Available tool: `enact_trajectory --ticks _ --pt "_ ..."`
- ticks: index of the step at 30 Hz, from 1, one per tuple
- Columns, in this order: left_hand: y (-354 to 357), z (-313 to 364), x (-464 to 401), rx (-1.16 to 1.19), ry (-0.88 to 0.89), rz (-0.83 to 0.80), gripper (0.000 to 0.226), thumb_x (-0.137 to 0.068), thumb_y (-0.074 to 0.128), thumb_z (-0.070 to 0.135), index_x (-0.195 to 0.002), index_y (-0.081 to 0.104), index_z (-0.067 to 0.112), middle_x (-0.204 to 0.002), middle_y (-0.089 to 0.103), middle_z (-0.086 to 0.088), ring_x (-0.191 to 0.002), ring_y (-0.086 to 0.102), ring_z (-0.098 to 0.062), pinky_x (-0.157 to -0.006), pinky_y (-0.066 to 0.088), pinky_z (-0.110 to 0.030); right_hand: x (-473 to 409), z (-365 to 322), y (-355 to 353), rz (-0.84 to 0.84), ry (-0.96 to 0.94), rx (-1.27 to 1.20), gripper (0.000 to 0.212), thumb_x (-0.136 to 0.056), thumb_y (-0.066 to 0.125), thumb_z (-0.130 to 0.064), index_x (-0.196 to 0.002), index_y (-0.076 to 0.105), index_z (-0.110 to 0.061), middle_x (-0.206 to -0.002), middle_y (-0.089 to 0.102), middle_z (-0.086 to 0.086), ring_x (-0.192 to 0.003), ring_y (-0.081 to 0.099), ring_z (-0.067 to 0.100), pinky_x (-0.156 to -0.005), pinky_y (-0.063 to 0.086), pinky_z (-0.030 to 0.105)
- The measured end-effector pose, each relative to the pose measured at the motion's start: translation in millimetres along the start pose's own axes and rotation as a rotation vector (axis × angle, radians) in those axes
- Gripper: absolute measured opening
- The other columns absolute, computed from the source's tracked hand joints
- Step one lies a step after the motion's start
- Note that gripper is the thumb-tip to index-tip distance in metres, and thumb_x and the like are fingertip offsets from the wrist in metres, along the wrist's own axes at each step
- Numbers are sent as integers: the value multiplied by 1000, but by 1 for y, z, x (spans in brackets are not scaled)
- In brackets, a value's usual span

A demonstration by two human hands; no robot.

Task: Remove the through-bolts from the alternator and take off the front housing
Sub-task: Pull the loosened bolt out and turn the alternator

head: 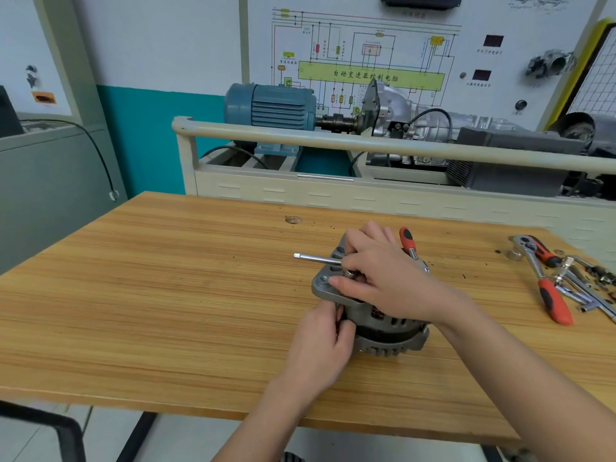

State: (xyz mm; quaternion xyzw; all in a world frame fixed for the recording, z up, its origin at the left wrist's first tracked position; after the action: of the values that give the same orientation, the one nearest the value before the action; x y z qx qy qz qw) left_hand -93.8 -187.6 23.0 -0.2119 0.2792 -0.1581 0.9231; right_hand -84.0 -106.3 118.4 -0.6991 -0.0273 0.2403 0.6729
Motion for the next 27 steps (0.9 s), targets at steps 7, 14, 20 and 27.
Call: enact_trajectory --ticks 7,14,20,27 --pt "0 2 0 -4 -18 -38 19 -86 45 16 -69 39 19 -62 44 1 -57 42 -19 -58 39 -44 -2 3 2 16 35 -98 44 -93 51 -41 -56 28 -37 -80 32 -11 -86 26 14 -78 24 30" --pt "-1 2 -1 34 -94 -80 22 -90 50 9 -71 42 16 -64 45 1 -58 44 -18 -59 40 -41 -3 7 -1 -33 68 -196 44 -89 54 -46 -52 39 -27 -77 36 -10 -86 31 12 -77 33 26" --pt "-16 -8 7 210 -223 -116 38 -79 70 12 -106 47 22 -87 57 7 -74 54 0 -69 48 -20 1 12 -20 36 117 -323 34 -84 55 -51 -59 43 -33 -79 38 -11 -79 36 -1 -69 30 22" --pt "-69 24 -1 141 -110 81 70 -72 77 34 -127 37 21 -121 45 10 -113 45 -2 -90 40 -14 12 29 -61 400 209 -560 38 -88 65 -30 -59 51 -9 -74 42 0 -67 41 14 -65 36 28"
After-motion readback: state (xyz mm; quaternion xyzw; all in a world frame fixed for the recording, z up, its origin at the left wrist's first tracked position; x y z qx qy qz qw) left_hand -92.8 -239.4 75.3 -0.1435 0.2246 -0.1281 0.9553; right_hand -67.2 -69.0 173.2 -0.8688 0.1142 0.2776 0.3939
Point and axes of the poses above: each hand's wrist, its own x-axis away from the middle knuckle, its own y-axis out of the palm, z = x × y, the point moved 6 cm from there along -x, towards the middle knuckle
